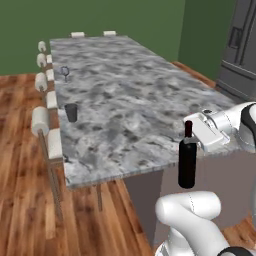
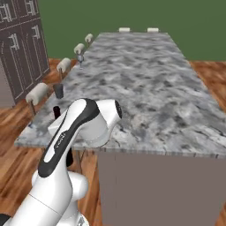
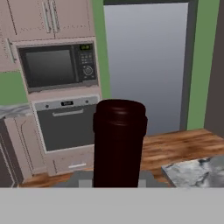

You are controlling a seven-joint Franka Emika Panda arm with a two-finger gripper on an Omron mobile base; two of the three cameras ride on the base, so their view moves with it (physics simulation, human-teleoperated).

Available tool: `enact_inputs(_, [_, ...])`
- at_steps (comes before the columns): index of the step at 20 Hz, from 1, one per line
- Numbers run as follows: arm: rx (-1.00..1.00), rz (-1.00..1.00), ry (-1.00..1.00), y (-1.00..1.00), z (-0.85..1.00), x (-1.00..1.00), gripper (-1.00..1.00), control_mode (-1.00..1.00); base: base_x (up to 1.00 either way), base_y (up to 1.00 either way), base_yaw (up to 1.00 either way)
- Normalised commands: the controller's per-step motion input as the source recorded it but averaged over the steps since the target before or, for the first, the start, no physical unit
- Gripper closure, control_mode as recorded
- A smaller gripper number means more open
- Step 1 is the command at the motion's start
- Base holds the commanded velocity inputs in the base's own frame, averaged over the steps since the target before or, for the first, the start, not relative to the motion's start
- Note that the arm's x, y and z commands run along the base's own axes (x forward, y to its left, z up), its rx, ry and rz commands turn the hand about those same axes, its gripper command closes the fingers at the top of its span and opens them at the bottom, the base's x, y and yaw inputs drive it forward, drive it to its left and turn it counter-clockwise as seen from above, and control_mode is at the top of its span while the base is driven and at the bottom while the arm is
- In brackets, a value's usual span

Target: There is a wine glass and glass cup on the dining counter. Place the wine bottle next to the wine glass and the juice bottle next to the glass cup.

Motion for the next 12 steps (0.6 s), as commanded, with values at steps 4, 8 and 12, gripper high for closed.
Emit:
enact_inputs(4, [0.00, 0.00, 0.00, 0.00, 0.00, 0.00, 1.00, 1.00, 0.31, 0.84, -0.01])
enact_inputs(8, [0.00, 0.00, 0.00, 0.00, 0.00, 0.00, 1.00, 1.00, 0.30, 0.85, -0.01])
enact_inputs(12, [0.00, 0.00, 0.00, 0.00, 0.00, 0.00, 1.00, 1.00, 0.30, 0.85, -0.01])
